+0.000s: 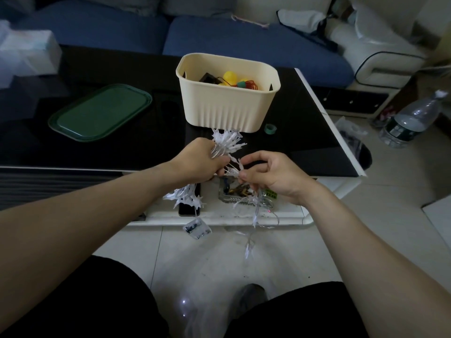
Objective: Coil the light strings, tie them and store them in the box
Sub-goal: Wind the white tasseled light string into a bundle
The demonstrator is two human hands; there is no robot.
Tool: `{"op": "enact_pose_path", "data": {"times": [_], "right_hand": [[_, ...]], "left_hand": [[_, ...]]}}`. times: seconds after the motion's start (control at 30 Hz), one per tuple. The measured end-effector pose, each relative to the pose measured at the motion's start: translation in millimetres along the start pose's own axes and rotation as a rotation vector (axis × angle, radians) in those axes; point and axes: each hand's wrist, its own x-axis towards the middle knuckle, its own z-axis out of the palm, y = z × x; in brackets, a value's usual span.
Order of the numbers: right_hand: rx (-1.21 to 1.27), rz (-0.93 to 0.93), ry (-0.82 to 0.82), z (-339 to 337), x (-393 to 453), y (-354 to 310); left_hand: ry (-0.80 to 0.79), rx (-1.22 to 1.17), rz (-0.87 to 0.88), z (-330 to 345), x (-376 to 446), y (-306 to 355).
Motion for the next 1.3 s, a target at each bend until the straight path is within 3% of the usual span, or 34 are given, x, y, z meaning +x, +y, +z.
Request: {"op": "enact_pose_path", "data": {"times": [0.17,0.33,0.6,0.73,0.9,1.0,1.07,1.17,1.3], "right_hand": [[0.009,-0.008,0.008,-6.1,-0.5,3.7],[-0.020,0.012,0.002,-6.3,-0.6,5.8],[-0.086,0.124,0.114,-9.4,2.7,7.5],[-0.354,0.291,0.236,-22.0,4.2,10.5],[-0.747,0.576,0.186,-34.7,1.4,2.3],[-0.883,0.531,0.157,-31.3,-1.6,-5.8],[-0.786,0.389,0.058,-24.3,-2.4,-7.6],[-0.399,0.272,-0.145,-7.4,-4.0,-0.6],[-0.142,0.162,-0.185,9.3,0.6,4.1]], "left_hand": [[-0.039,0.052,-0.027,0.6,0.0,-1.7],[-0.045,-0.053,-0.051,1.5,1.0,-2.8],[-0.015,-0.114,-0.101,-1.6,-4.4,5.1],[-0.035,-0.122,-0.114,-1.2,-5.0,6.2],[-0.040,-0.130,-0.100,-1.6,-5.7,6.4],[-0.063,-0.191,-0.074,-1.2,-6.2,7.1],[-0.110,-0.253,-0.056,-0.1,-7.8,9.2],[-0.201,-0.349,-0.027,2.4,-10.5,11.6],[-0.290,-0.446,0.007,4.6,-10.6,10.1]]}}
